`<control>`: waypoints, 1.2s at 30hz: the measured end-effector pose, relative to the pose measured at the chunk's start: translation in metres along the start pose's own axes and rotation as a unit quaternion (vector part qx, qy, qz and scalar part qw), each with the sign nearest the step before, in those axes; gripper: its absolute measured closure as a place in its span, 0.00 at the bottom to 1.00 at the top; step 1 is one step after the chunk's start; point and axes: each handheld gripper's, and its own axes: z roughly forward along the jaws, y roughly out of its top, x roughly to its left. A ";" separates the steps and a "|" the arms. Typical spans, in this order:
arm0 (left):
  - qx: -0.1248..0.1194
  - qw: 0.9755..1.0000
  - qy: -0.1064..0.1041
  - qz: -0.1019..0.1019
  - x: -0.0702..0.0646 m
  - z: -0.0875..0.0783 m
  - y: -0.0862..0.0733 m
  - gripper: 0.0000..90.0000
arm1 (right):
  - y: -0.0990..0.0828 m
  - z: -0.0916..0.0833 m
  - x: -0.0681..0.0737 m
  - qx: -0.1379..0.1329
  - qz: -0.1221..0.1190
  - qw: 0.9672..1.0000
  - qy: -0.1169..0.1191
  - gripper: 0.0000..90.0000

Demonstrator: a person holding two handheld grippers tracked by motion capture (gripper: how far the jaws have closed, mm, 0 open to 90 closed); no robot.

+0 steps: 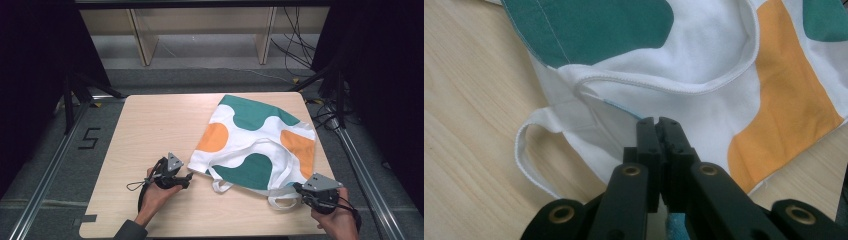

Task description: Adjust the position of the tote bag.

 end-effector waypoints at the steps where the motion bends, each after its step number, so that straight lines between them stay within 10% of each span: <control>1: 0.002 1.000 -0.001 0.008 0.000 0.002 0.001 0.36 | 0.000 0.000 -0.001 -0.003 -0.004 1.000 -0.001 0.99; 13: -0.011 1.000 0.018 0.003 0.000 0.027 0.016 0.36 | -0.002 0.002 -0.002 -0.005 0.006 1.000 0.004 0.98; 18: -0.039 0.999 0.004 0.025 -0.001 0.031 0.020 0.59 | -0.003 0.006 0.000 -0.002 0.003 1.000 0.008 0.94; 21: -0.041 0.995 0.038 0.079 0.002 0.022 0.025 0.80 | -0.004 0.008 0.004 0.014 0.007 1.000 0.009 0.91; 26: -0.039 0.995 0.031 0.086 0.016 0.006 0.021 0.89 | -0.009 0.012 0.007 0.039 -0.008 0.999 0.005 0.88; 33: -0.037 0.996 0.011 0.086 0.002 -0.035 -0.004 0.90 | -0.011 0.017 0.007 0.041 -0.032 0.999 -0.016 0.84; 36: -0.018 0.992 0.047 0.112 0.001 -0.054 -0.031 0.99 | -0.010 0.017 0.006 0.040 -0.041 0.998 -0.030 0.84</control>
